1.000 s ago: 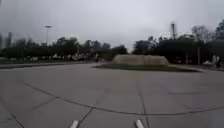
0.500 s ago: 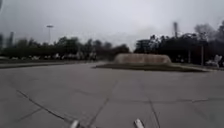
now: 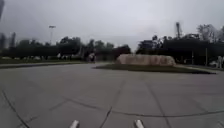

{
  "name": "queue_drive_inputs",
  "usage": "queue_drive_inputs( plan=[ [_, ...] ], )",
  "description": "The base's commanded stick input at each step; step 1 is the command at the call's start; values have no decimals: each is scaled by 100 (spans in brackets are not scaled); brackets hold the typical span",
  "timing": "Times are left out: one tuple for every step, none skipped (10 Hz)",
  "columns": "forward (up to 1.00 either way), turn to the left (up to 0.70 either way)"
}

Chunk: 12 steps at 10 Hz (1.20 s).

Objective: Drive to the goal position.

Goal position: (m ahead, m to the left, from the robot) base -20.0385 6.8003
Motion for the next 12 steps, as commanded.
queue_drive_inputs(
  plan=[
    [50, 0],
    [50, 0],
    [50, 0],
    [50, 0],
    [50, 0],
    [50, 0],
    [50, 0],
    [50, 0],
    [46, 4],
    [0, 49],
    [0, 49],
    [0, 49]
  ],
)
